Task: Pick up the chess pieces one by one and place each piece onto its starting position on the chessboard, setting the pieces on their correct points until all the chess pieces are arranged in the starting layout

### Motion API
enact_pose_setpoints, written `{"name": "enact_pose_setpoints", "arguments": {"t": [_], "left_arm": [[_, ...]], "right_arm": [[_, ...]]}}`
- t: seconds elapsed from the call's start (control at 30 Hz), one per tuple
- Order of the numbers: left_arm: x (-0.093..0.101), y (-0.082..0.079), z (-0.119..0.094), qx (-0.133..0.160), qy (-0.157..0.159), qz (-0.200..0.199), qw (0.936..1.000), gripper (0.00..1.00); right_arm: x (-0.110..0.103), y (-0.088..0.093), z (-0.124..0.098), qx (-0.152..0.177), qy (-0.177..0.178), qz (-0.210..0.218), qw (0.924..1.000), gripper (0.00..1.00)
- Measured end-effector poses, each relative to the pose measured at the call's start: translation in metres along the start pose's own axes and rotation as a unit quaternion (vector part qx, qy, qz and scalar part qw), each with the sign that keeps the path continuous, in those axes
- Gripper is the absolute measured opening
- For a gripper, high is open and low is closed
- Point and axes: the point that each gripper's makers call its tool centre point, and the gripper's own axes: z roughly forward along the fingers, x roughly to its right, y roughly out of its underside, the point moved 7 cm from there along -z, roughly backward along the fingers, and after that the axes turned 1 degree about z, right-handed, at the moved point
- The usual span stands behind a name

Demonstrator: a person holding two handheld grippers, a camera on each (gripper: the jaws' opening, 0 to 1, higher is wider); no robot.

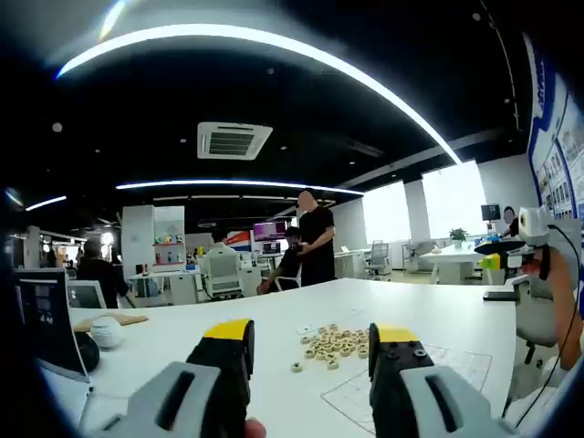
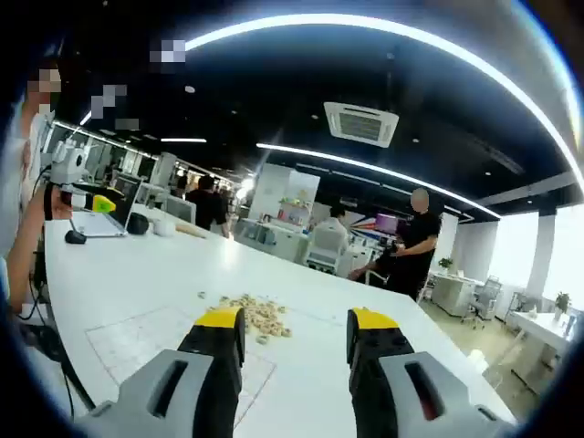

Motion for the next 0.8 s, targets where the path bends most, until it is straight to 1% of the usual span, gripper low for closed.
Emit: {"name": "enact_pose_setpoints", "arguments": {"t": [0.43,0.67,0.73,0.77,0.8], "left_arm": [[0.0,0.0,0.001,-0.001,0.001,0.001,1.0,0.51],[0.002,0.004,0.006,-0.006,0.005,0.0,1.0,0.51],[0.007,0.006,0.009,-0.01,0.016,0.002,0.9998,0.51],[0.01,0.006,0.011,-0.007,0.03,-0.007,0.9995,0.51],[0.012,0.006,0.012,-0.005,0.038,-0.014,0.9992,0.51]], "right_arm": [[0.0,0.0,0.0,0.0,0.0,0.0,1.0,0.45],[0.0,0.0,0.0,0.0,-0.001,-0.001,1.0,0.45],[0.0,-0.001,0.0,0.001,-0.001,-0.001,1.0,0.45],[0.0,-0.001,0.0,0.001,-0.001,-0.001,1.0,0.45],[0.0,-0.001,0.0,0.002,-0.001,-0.001,1.0,0.45]]}}
